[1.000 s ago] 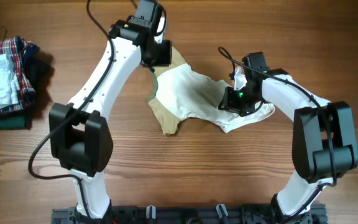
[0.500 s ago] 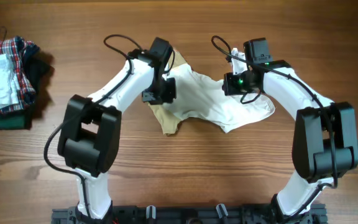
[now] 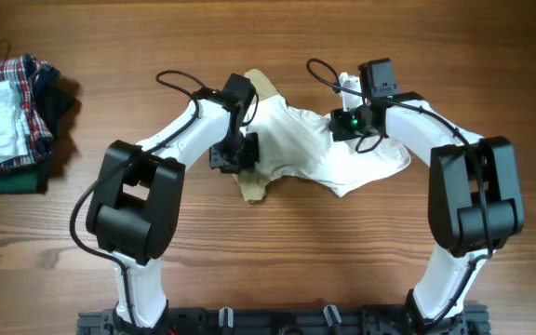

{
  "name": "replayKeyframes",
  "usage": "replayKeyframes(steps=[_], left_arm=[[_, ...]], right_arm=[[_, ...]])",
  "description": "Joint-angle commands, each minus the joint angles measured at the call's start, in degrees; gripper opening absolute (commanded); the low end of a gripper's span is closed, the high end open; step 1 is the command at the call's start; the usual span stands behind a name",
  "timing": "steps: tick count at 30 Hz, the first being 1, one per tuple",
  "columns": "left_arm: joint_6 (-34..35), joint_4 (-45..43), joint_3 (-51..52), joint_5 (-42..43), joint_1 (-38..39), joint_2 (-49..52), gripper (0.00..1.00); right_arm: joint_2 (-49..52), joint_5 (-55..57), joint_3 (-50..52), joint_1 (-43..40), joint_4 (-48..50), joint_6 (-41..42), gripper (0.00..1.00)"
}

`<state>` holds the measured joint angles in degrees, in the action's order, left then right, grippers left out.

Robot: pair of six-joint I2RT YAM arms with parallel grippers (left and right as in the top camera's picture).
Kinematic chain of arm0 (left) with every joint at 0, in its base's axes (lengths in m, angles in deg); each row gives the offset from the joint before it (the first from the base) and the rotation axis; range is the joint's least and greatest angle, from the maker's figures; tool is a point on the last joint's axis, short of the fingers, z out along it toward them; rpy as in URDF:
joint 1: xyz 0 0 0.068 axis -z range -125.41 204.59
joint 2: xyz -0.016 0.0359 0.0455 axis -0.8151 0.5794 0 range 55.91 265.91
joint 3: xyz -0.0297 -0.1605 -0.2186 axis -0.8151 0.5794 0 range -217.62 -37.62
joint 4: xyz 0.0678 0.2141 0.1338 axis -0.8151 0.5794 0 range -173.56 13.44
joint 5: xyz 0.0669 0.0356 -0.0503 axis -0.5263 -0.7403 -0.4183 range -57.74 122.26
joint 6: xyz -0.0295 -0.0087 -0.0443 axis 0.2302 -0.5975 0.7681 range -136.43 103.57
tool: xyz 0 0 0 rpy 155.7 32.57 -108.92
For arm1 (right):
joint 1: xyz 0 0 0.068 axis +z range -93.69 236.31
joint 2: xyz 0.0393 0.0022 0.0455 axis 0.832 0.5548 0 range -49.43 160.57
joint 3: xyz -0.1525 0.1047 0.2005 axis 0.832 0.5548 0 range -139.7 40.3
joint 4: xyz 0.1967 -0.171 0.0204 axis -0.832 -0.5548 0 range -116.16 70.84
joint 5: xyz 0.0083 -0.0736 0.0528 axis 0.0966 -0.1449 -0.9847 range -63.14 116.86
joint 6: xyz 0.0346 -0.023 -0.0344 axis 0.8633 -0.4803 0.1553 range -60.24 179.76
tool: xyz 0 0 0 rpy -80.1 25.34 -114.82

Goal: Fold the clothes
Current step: 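Release both grippers and pull the arms outward from the garment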

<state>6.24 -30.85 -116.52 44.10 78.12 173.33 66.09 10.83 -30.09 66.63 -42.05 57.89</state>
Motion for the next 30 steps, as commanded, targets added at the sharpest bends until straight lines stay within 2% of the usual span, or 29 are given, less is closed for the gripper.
replayKeyframes(steps=[1, 8, 12, 13, 15, 17, 22, 26, 30], left_arm=[[0.48, 1.86, 1.05, -4.04, -0.33, 0.87, 0.29], [0.26, 4.15, 1.07, -7.08, -2.32, 0.90, 0.29], [0.07, 4.17, 1.05, -7.69, -3.65, 0.87, 0.33], [0.07, 4.09, 1.05, -7.67, -3.74, 0.90, 0.34], [0.09, 3.69, 1.05, -7.58, -3.74, 0.87, 0.36], [0.09, 3.67, 1.05, -7.37, -3.74, 0.87, 0.36], [0.09, 3.50, 0.50, -7.15, -3.85, 0.81, 0.38], [0.09, 3.67, -1.53, -3.69, -3.85, 0.74, 0.44], [0.09, 6.14, -5.84, -3.54, -3.85, -0.20, 0.54]], right_arm=[[3.21, 6.03, -0.15, 0.15, 3.06, -2.75, 0.04], [3.21, 12.46, -0.15, 0.15, 5.57, -4.81, 0.04], [3.21, 12.44, -0.15, 0.15, 6.97, -5.66, 0.04], [3.21, 12.44, -0.15, 0.15, 7.89, -5.66, 0.08], [3.21, 12.41, -0.15, 0.15, 9.27, -5.66, 0.21], [3.19, 11.52, -0.17, 0.15, 10.21, -5.55, 0.41], [1.01, 5.01, -2.43, 0.15, 9.70, -3.89, 0.67], [-2.32, 4.87, -7.41, 0.15, 5.42, -4.20, 0.80], [-8.07, 11.43, -9.35, -0.26, -0.94, -1.64, 0.83]])
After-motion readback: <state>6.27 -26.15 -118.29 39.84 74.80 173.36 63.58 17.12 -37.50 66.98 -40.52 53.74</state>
